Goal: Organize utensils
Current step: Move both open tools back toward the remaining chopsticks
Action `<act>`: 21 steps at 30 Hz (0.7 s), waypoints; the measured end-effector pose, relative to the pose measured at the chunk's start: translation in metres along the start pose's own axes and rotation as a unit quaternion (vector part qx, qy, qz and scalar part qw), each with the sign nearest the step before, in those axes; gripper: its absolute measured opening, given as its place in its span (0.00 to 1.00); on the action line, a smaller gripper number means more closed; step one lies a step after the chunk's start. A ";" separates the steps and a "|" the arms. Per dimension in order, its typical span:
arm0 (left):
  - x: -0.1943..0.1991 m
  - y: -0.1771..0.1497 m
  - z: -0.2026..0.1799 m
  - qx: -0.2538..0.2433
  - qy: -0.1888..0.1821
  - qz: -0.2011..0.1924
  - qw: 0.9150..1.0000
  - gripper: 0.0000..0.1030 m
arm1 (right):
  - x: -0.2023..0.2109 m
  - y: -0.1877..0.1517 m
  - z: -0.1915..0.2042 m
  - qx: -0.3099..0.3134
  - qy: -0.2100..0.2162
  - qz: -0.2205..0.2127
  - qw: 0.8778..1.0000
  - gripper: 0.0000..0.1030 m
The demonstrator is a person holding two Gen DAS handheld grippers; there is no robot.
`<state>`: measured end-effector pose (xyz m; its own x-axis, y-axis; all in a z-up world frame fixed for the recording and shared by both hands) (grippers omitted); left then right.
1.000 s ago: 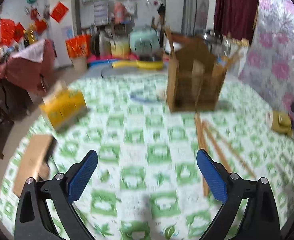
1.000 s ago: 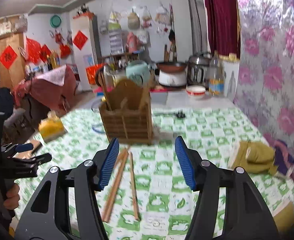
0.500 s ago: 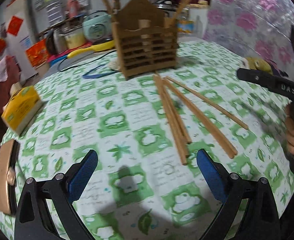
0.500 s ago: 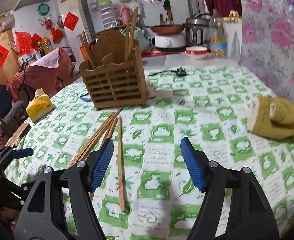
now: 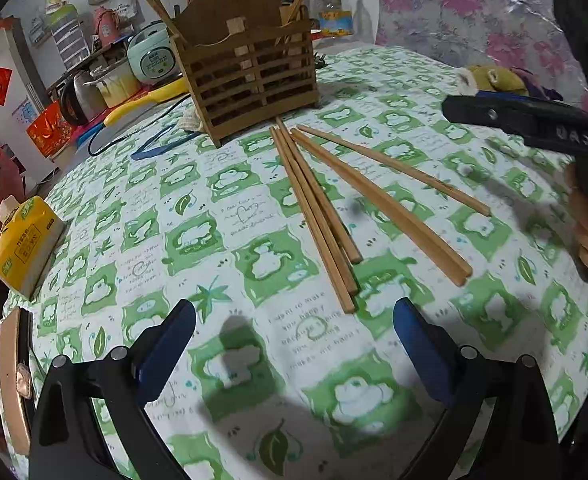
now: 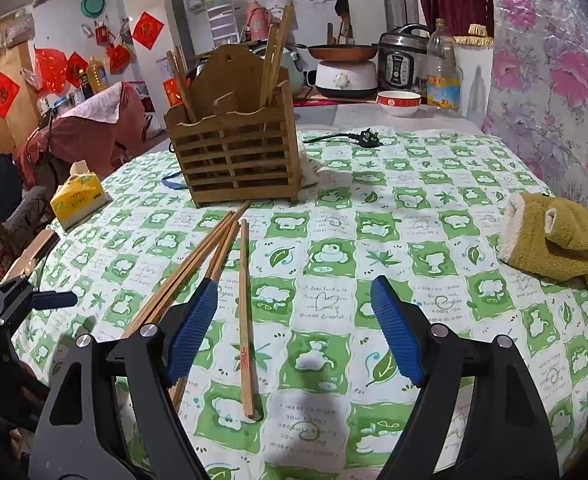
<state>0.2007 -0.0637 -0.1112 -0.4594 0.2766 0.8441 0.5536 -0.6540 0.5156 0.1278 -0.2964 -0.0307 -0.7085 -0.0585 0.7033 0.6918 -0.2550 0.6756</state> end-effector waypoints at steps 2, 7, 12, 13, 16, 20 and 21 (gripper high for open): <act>-0.002 0.005 0.003 0.003 0.012 -0.003 1.000 0.94 | -0.001 -0.001 0.001 0.004 -0.005 0.002 1.000 0.75; -0.012 0.018 0.013 0.020 0.027 -0.002 0.999 0.94 | -0.002 0.000 -0.001 0.000 -0.010 0.002 1.000 0.75; -0.015 0.019 0.019 0.031 0.030 0.004 0.999 0.94 | -0.004 -0.001 -0.001 0.000 -0.007 0.007 1.000 0.75; -0.015 0.017 0.018 0.030 0.030 0.007 0.999 0.94 | -0.003 -0.001 0.000 0.001 -0.008 0.007 1.000 0.75; -0.012 0.012 0.018 0.025 0.032 0.005 0.999 0.94 | -0.004 -0.001 0.000 0.003 -0.010 0.009 1.000 0.75; -0.013 0.006 0.033 0.041 0.074 0.016 0.996 0.95 | -0.004 -0.001 -0.004 -0.007 -0.011 0.010 1.000 0.75; -0.014 0.005 0.039 0.054 0.073 0.018 0.996 0.95 | -0.004 -0.001 -0.004 -0.009 -0.011 0.010 1.000 0.75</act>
<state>0.2367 -0.0430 -0.1145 -0.5287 0.1437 0.8366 0.6404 -0.5794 0.5042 0.1292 -0.3002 -0.0352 -0.6916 -0.0427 0.7211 0.7028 -0.2705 0.6580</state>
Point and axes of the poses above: each gripper's, at about its wrist camera, not at the fingertips, and x roughly against the way its jaws point, z to its left, y to its top, the point moved 3 cm from there along -x, roughly the way its jaws point, and after that the axes turned 6 degrees about -x, right-handed, at the moved point
